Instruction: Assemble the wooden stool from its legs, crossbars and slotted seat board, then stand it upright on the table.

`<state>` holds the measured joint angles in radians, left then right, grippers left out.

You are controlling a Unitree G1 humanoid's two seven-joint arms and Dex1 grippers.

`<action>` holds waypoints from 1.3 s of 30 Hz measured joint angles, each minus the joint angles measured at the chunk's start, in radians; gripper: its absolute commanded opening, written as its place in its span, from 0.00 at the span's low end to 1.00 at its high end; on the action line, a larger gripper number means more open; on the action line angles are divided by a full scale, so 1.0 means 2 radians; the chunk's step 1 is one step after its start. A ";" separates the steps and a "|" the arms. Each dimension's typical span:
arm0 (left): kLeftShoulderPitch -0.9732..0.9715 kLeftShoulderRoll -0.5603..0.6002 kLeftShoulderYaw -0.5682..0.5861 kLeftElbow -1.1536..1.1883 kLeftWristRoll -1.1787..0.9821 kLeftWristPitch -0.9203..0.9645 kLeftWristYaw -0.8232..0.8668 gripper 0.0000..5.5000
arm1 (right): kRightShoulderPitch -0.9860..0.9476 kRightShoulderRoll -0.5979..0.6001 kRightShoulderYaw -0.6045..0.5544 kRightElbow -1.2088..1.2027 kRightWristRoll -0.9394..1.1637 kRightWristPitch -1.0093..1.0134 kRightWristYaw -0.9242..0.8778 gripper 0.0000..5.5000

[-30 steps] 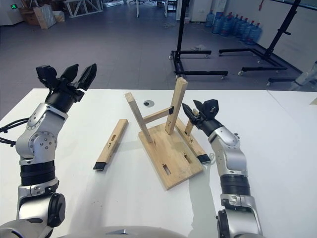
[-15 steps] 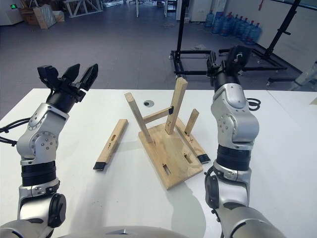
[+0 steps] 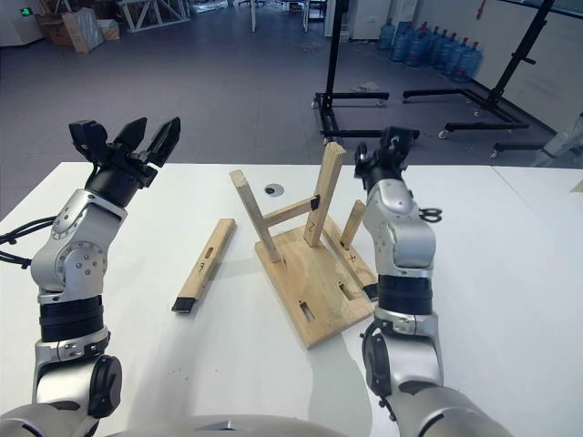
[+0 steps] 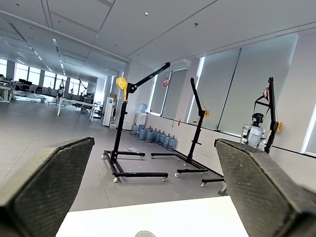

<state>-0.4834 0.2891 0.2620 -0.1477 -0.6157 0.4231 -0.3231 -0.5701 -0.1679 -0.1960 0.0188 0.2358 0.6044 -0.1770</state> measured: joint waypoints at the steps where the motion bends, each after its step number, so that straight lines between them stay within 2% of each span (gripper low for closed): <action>1: 0.000 0.000 0.000 0.000 0.000 0.000 0.000 0.81 | 0.018 0.007 0.000 0.016 -0.001 -0.016 0.002 0.48; 4: 0.003 0.000 0.001 0.000 0.000 0.000 0.001 0.81 | 0.029 0.015 -0.003 0.045 -0.001 -0.073 0.019 0.48; 6: 0.003 0.000 0.001 0.000 0.001 0.000 0.001 0.81 | 0.030 0.016 -0.007 0.044 0.002 -0.075 0.025 0.48; 10: 0.003 -0.001 0.001 -0.001 0.000 0.000 0.005 0.81 | -0.009 0.000 -0.053 -0.001 0.071 0.012 0.039 0.48; 13: 0.010 -0.002 0.006 -0.012 -0.009 0.008 0.009 0.81 | -0.098 -0.081 -0.101 -0.081 0.138 0.076 0.072 0.48; 15: 0.038 -0.001 0.021 -0.048 -0.051 0.039 0.011 0.81 | -0.104 -0.166 -0.130 -0.131 0.182 0.124 0.127 0.48; 17: 0.098 0.012 0.052 -0.105 -0.137 0.097 0.008 0.81 | -0.020 -0.268 -0.172 -0.168 0.217 0.178 0.218 0.48; 20: 0.170 0.034 0.074 -0.147 -0.215 0.141 -0.012 0.81 | 0.129 -0.319 -0.206 -0.175 0.220 0.182 0.329 0.48; 23: 0.255 0.054 0.073 -0.186 -0.245 0.172 -0.032 0.81 | 0.306 -0.324 -0.204 -0.175 0.212 0.144 0.445 0.48; 25: 0.295 0.065 0.032 -0.219 -0.213 0.182 -0.023 0.85 | 0.382 -0.297 -0.149 -0.171 0.193 0.112 0.478 0.49; 28: 0.294 0.054 -0.024 -0.225 -0.138 0.169 0.023 0.92 | 0.368 -0.241 -0.085 -0.153 0.170 0.087 0.442 0.58; 30: 0.295 0.053 -0.051 -0.235 -0.100 0.164 0.038 0.97 | 0.340 -0.223 -0.065 -0.143 0.156 0.074 0.415 0.64; 34: 0.301 0.051 -0.082 -0.242 -0.057 0.147 0.047 0.98 | 0.312 -0.212 -0.043 -0.122 0.135 0.059 0.387 0.75; 39: 0.293 0.032 -0.088 -0.241 -0.046 0.142 0.055 0.98 | 0.275 -0.196 0.007 -0.090 0.097 0.041 0.370 0.75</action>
<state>0.1032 0.3537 0.0859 -0.6292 -0.7067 0.7064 -0.2138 -0.0196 -0.5608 -0.1815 -0.1603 0.4299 0.6858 0.5638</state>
